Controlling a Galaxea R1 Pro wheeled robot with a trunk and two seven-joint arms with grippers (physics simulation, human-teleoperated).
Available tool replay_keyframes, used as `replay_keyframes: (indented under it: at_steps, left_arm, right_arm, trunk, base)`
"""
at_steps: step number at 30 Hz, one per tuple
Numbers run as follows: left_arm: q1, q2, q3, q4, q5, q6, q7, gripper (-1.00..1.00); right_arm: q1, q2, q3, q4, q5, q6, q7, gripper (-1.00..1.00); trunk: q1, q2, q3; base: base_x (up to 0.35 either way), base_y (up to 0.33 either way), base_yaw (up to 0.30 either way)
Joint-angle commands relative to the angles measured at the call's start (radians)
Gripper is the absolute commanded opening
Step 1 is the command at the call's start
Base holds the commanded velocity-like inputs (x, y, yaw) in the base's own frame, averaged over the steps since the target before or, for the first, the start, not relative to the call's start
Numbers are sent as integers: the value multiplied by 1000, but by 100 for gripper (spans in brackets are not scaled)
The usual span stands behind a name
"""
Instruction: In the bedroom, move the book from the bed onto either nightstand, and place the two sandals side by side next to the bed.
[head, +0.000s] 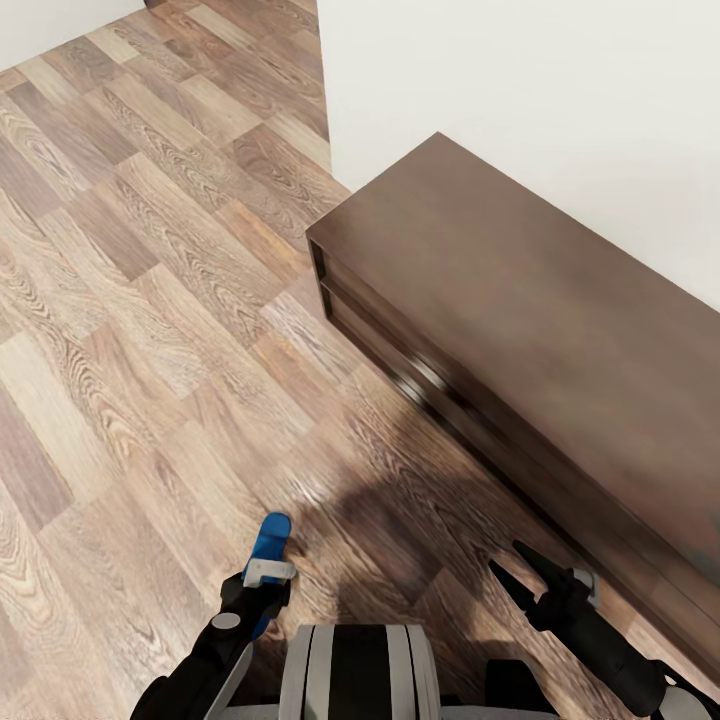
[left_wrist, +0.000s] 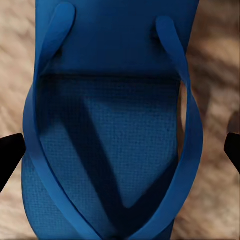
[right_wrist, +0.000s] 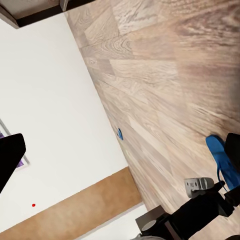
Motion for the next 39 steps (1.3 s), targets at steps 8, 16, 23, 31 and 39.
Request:
replay_keyframes:
  at_steps: [8,16,23,31,39]
  left_arm:
    - [-1,1,-4,-1,10,5,9,-100]
    - [-1,1,-4,-1,10,5,9,-100]
    - [-1,1,-5,-1,10,5,9,-100]
    - [-1,1,-5,-1,10,5,9,-100]
    - [-1,1,-5,-1,10,5,9,-100]
  right_arm:
    - [0,0,-1,1,-2,5,0,100]
    - [0,0,-1,1,-3,5,0,100]
    - [0,0,-1,1,-2,5,0,100]
    - [0,0,-1,0,-3,5,0,100]
    - [0,0,-1,0,-2,5,0,100]
  trunk:
    - [0,0,0]
    - [0,0,0]
    - [-1,0,3]
    - [-1,1,11]
    - [-3,1,27]
  base:
    - [0,0,0]
    - [0,0,0]
    - [0,0,0]
    - [0,0,0]
    - [0,0,0]
